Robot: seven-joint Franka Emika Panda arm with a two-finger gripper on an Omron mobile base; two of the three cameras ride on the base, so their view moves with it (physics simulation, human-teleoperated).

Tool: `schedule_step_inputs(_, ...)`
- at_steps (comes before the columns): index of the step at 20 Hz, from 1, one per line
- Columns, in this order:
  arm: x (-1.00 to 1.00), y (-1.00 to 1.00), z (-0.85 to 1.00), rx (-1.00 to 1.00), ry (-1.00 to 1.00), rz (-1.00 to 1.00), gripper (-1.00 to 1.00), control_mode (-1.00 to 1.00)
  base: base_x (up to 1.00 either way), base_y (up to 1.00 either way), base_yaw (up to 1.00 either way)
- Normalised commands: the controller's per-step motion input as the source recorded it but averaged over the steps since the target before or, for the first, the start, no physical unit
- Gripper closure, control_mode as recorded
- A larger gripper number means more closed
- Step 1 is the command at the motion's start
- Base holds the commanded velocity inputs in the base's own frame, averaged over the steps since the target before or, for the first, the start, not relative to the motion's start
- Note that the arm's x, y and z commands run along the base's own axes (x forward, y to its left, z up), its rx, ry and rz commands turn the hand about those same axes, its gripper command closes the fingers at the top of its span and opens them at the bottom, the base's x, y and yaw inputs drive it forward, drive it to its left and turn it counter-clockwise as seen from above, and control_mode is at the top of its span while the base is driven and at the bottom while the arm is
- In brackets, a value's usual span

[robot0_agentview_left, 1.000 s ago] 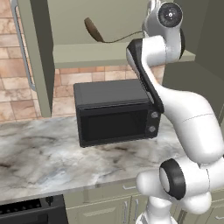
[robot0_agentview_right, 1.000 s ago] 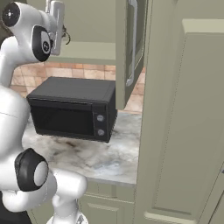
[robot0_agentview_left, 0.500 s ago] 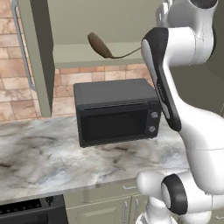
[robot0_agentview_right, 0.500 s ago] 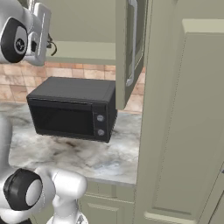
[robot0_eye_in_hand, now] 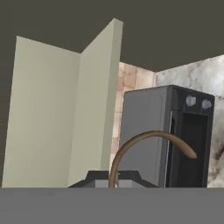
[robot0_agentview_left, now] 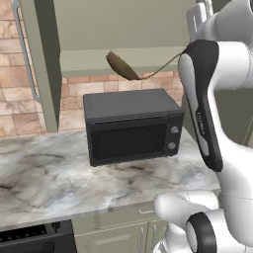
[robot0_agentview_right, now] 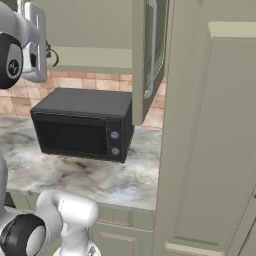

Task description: Open the cabinet and move the ladle to the pot. Then close the cabinet.

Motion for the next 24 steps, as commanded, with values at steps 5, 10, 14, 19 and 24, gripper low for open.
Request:
schedule_step_inputs(5, -0.25, -0.03, -0.29, -0.07, -0.07, 0.11, 1.0, -1.0, 0.0, 0.0, 0.0)
schedule_step_inputs(10, 0.0, 0.0, -0.3, -0.02, 0.0, 0.03, 1.0, -1.0, 0.0, 0.0, 0.0)
schedule_step_inputs(14, 0.0, 0.0, -0.19, -0.07, -0.05, 0.0, 1.0, -1.0, 0.0, 0.0, 0.0)
schedule_step_inputs(19, -0.04, 0.0, -0.17, -0.19, -0.25, 0.0, 1.0, -1.0, 0.0, 0.0, 0.0)
schedule_step_inputs(24, 0.0, 0.0, -0.03, -0.03, -0.06, 0.0, 1.0, -1.0, 0.0, 0.0, 0.0)
